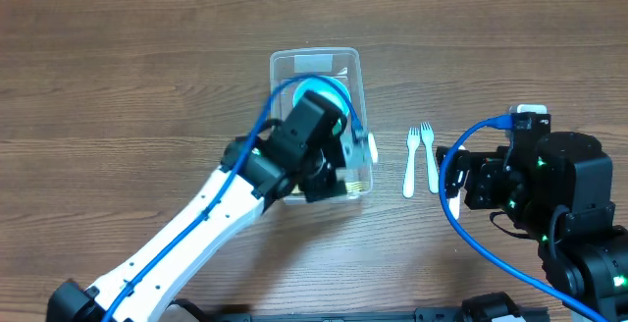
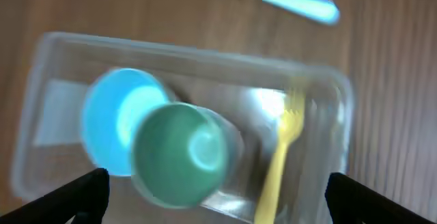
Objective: Pack container
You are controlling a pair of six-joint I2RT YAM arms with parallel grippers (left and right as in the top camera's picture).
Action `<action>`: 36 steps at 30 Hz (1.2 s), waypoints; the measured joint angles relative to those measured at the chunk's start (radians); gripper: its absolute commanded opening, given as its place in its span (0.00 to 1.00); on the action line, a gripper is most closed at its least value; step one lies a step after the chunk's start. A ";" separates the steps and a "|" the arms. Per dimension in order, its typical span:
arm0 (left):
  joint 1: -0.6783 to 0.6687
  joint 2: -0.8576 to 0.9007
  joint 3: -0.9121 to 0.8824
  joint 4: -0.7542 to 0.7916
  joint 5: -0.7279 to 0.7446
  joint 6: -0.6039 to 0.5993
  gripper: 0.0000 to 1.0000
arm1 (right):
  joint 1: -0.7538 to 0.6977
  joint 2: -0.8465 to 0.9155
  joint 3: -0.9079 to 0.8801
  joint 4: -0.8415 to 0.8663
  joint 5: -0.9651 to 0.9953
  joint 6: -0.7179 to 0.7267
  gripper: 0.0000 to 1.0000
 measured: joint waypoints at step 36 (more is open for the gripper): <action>0.623 -0.229 0.227 -0.323 0.275 -0.447 1.00 | -0.309 0.539 -0.544 0.587 0.077 0.129 0.66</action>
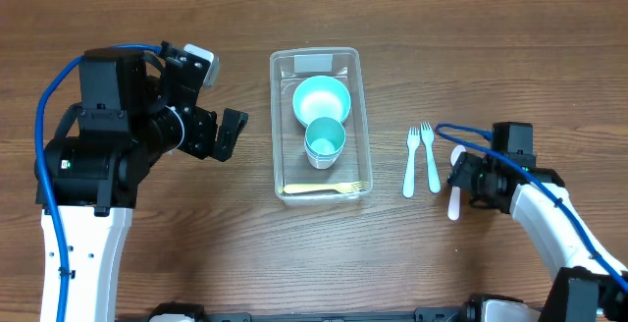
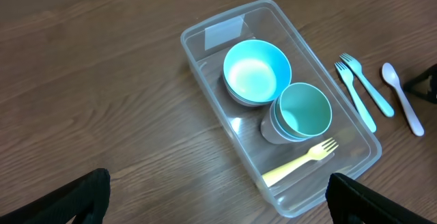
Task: Pack container
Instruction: 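Retract the left arm and grasp the white spoon with the right gripper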
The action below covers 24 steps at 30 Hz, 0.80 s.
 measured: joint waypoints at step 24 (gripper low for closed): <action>0.000 0.000 0.000 0.000 0.000 0.000 1.00 | 0.105 0.095 -0.047 0.165 0.130 0.008 0.04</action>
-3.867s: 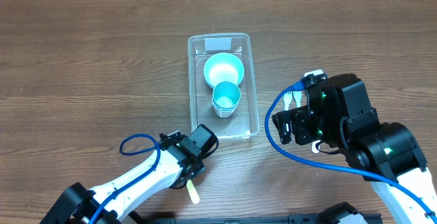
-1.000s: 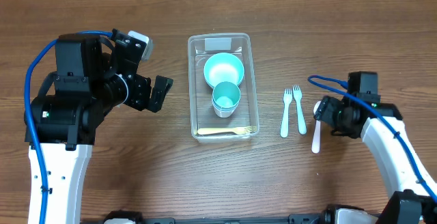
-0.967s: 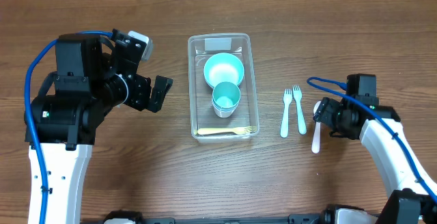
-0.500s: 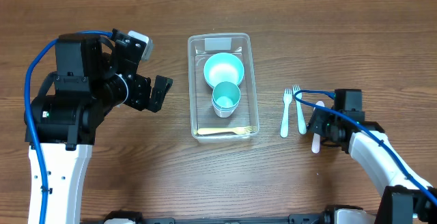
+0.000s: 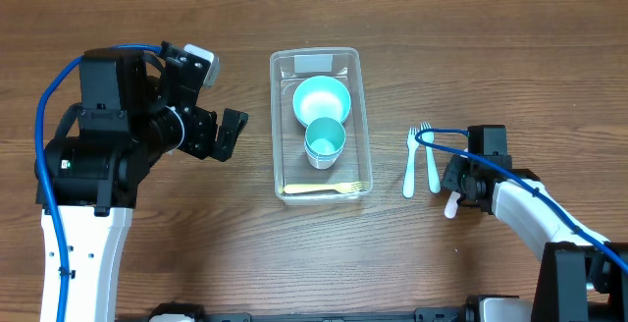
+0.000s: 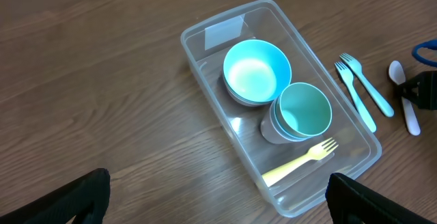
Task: Pack container
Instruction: 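Retract the left arm and grasp the white spoon with the right gripper, then lower the white spoon into the container beside the fork and release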
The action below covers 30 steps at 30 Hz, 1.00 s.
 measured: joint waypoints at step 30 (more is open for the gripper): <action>0.000 0.000 0.000 0.000 0.000 0.000 1.00 | 0.556 -0.029 0.571 -0.430 -0.605 -1.008 0.04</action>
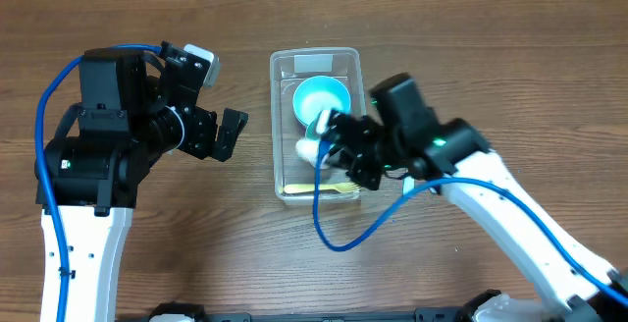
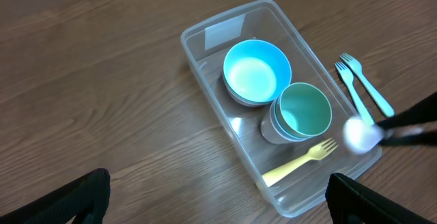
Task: Pack container
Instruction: 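Lower the white spoon into the container beside the fork and release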
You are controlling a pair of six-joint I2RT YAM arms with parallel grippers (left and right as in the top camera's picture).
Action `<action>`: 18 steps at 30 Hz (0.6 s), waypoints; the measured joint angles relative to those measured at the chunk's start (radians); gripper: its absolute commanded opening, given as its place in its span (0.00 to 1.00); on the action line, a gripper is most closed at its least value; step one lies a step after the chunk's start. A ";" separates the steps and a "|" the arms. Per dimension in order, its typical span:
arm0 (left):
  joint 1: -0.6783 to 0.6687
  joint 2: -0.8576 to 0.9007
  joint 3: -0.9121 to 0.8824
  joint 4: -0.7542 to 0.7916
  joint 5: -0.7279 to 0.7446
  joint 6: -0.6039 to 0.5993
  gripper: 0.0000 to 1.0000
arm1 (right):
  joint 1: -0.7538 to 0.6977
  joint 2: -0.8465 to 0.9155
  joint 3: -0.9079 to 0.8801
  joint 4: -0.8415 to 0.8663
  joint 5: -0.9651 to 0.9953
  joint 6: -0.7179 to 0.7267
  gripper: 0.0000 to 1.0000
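Note:
The clear plastic container (image 1: 314,55) stands mid-table. It holds a light blue bowl (image 2: 257,70), a teal cup (image 2: 304,111) and a yellow fork (image 2: 300,162). My right gripper (image 1: 340,151) reaches over the container's near half, shut on a white spoon (image 1: 307,150) whose bowl end hangs blurred above the cup and fork. Two light blue forks (image 2: 362,87) lie on the table right of the container. My left gripper (image 1: 224,132) stands open well to the left, holding nothing.
The wooden table (image 1: 147,27) carries nothing else. The right arm (image 1: 491,185) and its blue cable (image 1: 343,234) cross the space right of and in front of the container, covering most of the two forks from overhead.
My right gripper was down on the white spoon lying right of the two forks. Now it is over the container's near half with the spoon in it. The left arm has not moved.
First my left gripper hung open over the container, with the yellow fork lying inside. Then it stood back at the left, and my right gripper was by the white spoon on the table, then right on it. Now the spoon is held above the container.

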 measured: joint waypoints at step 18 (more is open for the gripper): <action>0.000 0.000 0.000 0.000 0.000 0.000 1.00 | 0.060 0.100 0.000 0.080 0.021 -0.163 0.55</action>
